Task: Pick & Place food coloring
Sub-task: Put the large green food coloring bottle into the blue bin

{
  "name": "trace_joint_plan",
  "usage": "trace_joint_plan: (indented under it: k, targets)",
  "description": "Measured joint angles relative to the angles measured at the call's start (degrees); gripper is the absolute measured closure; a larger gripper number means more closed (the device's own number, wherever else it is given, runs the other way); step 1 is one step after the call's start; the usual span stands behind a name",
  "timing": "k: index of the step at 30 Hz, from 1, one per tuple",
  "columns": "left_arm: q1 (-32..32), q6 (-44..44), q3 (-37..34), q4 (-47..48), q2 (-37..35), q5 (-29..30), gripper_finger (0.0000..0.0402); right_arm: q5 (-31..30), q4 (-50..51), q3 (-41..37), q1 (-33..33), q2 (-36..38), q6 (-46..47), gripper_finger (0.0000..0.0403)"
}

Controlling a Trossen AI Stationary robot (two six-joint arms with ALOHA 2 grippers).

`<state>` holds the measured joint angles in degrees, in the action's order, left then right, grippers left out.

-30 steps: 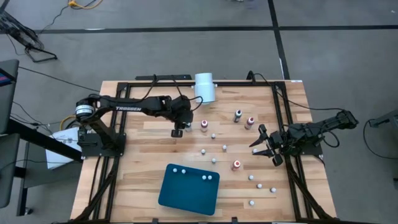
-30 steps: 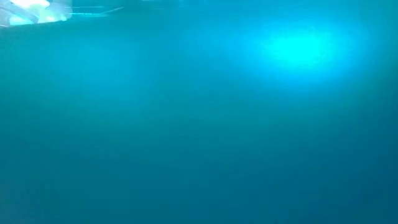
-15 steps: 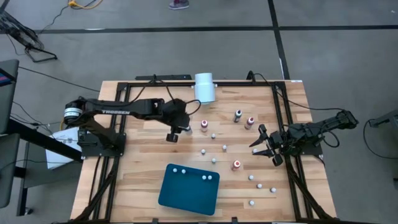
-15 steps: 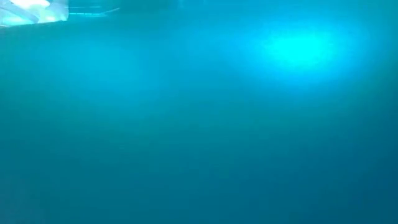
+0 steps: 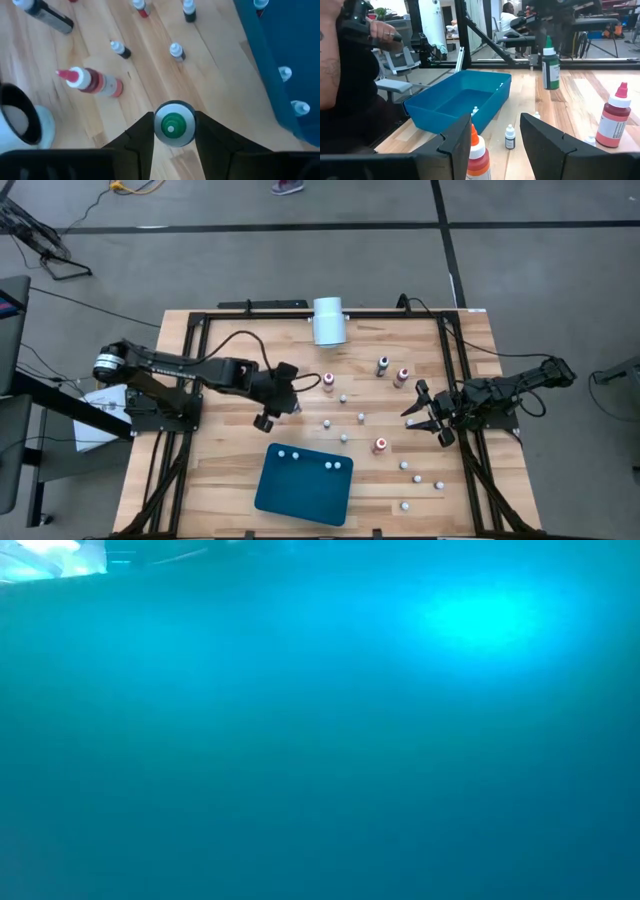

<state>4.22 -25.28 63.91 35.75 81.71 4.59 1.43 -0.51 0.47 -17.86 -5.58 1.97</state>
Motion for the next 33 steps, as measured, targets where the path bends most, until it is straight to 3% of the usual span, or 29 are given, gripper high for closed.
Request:
trace_joint_plan:
  k: [9, 13, 33]
  targets:
    - [0.77, 0.22, -0.93, 2.53, 1.58, 0.14, 0.0288, 0.0, 0.02, 0.0, 0.0, 0.0, 0.01, 0.0244]
    - [0.6, -0.23, -2.96, -0.01, 3.74, -2.17, 0.0288, 0.0, 0.03, 0.0, -0.01, -0.01, 0.01, 0.0244]
    - [0.56, 0.11, -3.38, -2.44, 7.39, -2.86, 0.0287, 0.0, 0.04, 0.0, -0.01, -0.35, 0.01, 0.0244]
